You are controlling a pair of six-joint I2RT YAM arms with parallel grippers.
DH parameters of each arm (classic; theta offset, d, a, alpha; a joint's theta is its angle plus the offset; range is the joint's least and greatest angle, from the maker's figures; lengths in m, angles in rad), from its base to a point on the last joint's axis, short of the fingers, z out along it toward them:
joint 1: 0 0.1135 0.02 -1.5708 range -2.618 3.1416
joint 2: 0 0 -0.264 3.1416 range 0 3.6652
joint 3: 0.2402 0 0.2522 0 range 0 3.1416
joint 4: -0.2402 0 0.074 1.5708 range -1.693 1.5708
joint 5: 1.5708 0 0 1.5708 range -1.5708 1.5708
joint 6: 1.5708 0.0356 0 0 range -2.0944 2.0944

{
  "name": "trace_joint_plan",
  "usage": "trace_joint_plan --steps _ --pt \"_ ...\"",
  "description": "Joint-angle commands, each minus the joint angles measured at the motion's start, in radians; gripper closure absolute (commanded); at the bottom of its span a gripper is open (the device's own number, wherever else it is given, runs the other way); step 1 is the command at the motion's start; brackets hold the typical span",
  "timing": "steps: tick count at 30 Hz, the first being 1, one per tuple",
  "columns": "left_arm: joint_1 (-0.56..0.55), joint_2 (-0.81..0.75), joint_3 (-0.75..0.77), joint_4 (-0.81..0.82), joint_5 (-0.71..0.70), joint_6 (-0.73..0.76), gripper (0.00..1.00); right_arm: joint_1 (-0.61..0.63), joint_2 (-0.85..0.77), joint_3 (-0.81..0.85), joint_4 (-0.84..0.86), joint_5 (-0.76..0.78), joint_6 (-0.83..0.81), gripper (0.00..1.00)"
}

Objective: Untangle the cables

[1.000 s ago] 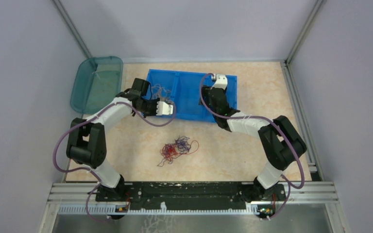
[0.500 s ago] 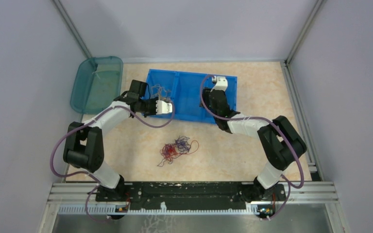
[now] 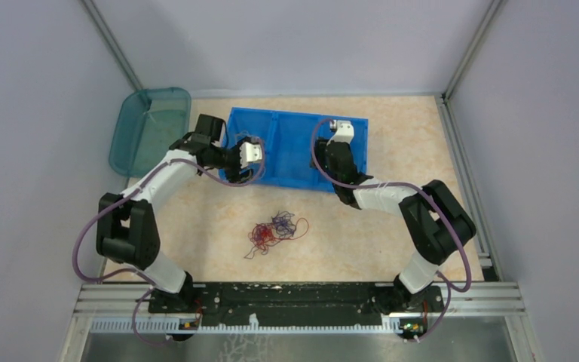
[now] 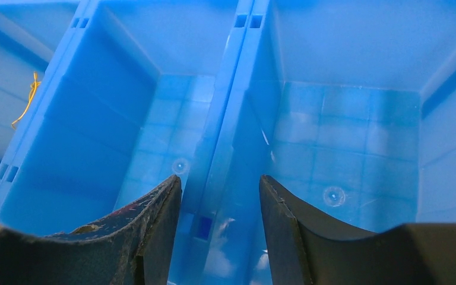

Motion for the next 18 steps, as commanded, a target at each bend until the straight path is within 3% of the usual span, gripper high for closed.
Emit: trace_joint_plan --steps 1,9,18 --pt "-0.046 -0.005 -0.077 -0.008 0.103 -0.125 0.28 -0.007 -0.003 -0.003 0.037 0.002 0.003 0.48" --pt "-0.085 0.107 -0.061 0.145 -0.074 -0.294 0.39 -0.007 -0.022 -0.021 0.039 0.013 0.004 0.49" --pt "-0.073 0.115 -0.036 0.159 -0.039 -0.331 0.6 -0.007 -0.029 -0.032 0.05 0.013 0.003 0.49"
